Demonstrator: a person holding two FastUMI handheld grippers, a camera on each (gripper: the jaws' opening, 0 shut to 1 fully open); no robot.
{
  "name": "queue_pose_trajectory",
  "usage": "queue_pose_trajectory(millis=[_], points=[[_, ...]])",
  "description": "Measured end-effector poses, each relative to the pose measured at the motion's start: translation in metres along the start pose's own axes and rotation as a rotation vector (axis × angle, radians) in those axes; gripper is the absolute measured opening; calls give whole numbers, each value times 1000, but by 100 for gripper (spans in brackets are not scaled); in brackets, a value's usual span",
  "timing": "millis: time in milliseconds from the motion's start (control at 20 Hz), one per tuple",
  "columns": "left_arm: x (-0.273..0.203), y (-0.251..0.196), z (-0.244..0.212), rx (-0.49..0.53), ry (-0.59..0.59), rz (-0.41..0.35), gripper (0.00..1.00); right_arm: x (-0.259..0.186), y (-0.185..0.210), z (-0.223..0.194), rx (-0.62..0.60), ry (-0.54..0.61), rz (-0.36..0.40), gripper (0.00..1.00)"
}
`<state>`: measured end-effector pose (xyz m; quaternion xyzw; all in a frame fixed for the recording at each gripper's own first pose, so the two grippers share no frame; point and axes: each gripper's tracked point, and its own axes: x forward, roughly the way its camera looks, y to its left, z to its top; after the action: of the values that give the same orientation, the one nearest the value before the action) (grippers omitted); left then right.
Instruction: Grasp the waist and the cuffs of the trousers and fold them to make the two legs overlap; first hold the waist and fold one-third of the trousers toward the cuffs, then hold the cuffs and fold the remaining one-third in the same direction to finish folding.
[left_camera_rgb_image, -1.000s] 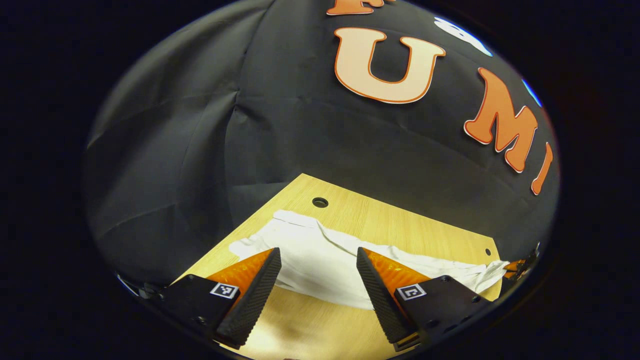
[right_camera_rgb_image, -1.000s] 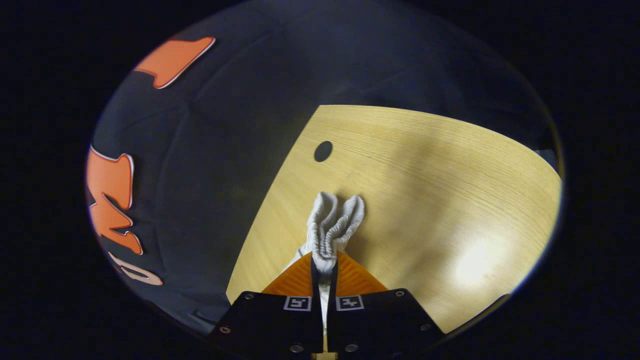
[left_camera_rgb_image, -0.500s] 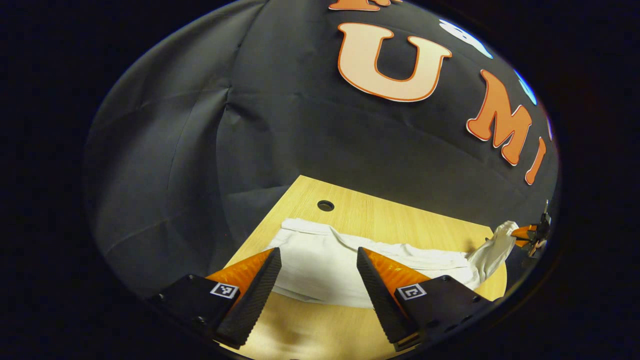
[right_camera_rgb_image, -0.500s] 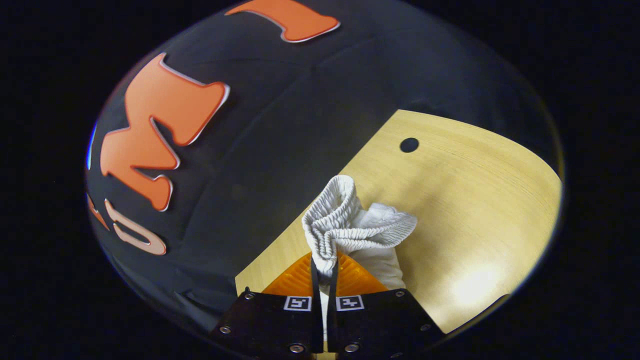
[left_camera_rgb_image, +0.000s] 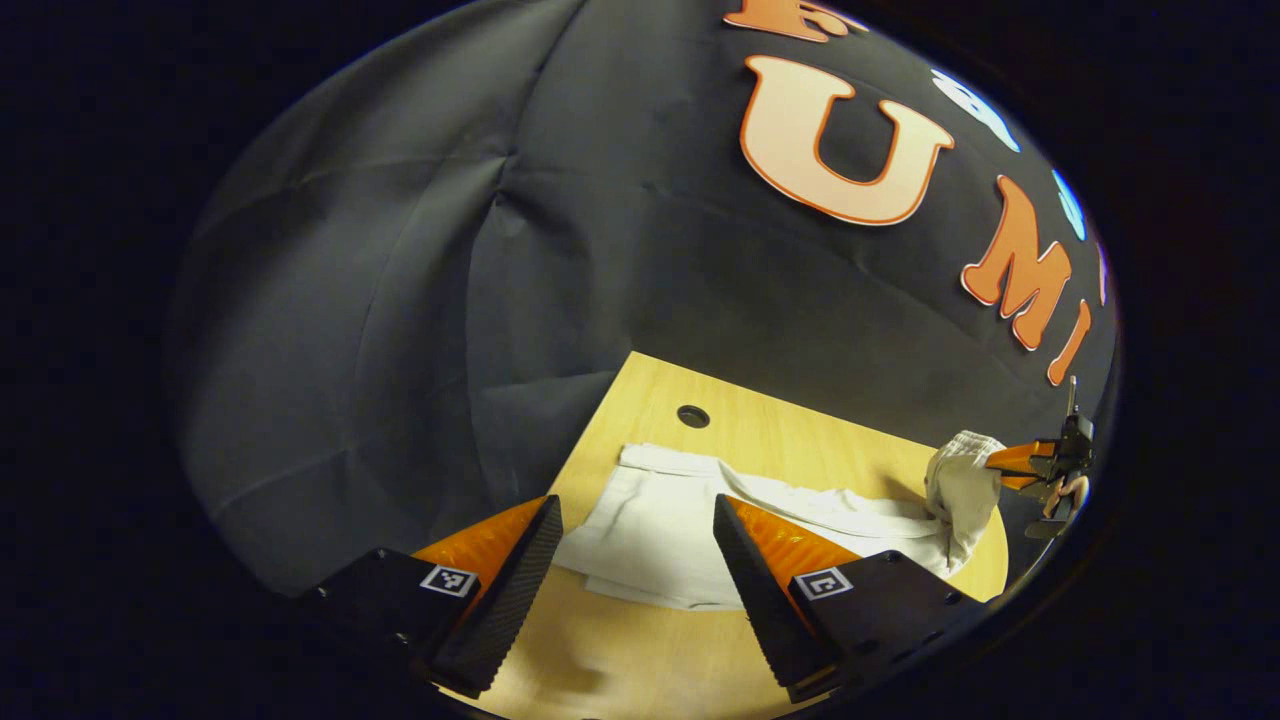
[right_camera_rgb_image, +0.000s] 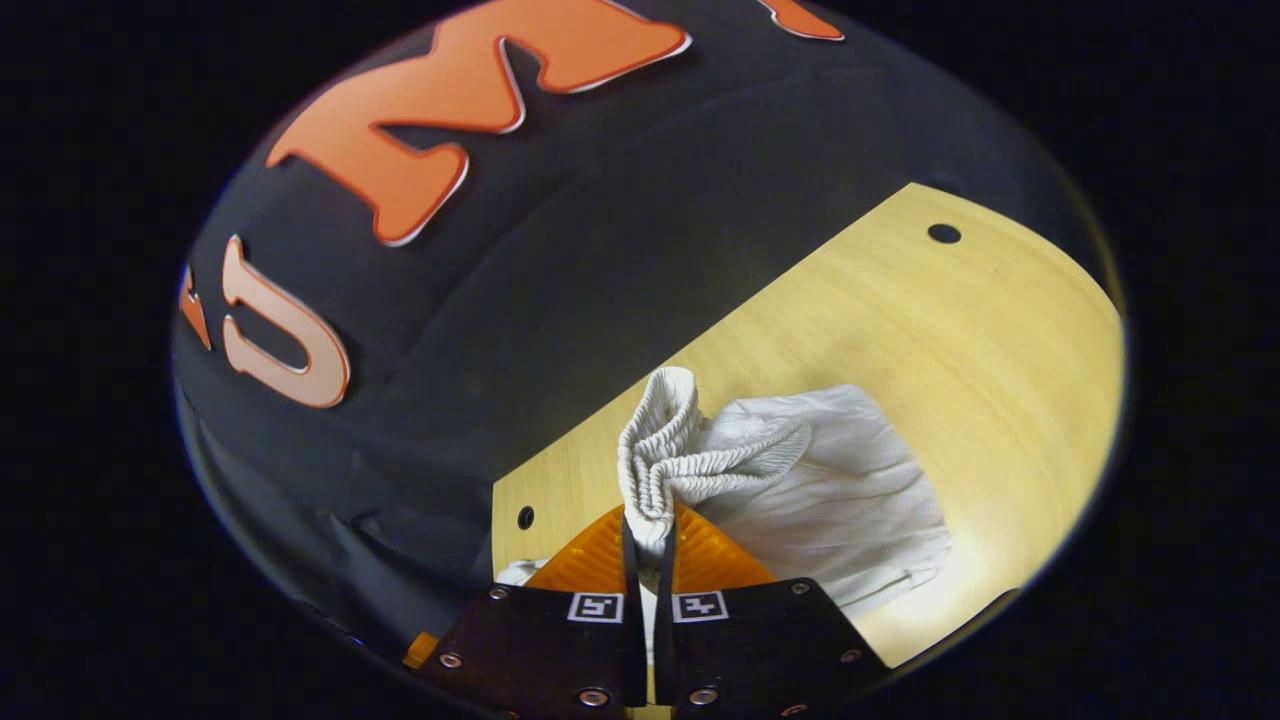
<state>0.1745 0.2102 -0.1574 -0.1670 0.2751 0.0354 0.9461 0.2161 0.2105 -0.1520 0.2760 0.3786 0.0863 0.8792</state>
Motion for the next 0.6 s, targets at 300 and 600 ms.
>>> queue_pose_trajectory(millis=[300, 600], points=[[2, 46, -10, -62, 28, 24, 100, 26, 21, -53, -105, 98, -41, 3], [8, 69, -21, -118, 60, 42, 100, 31, 11, -67, -233, 171, -100, 4]])
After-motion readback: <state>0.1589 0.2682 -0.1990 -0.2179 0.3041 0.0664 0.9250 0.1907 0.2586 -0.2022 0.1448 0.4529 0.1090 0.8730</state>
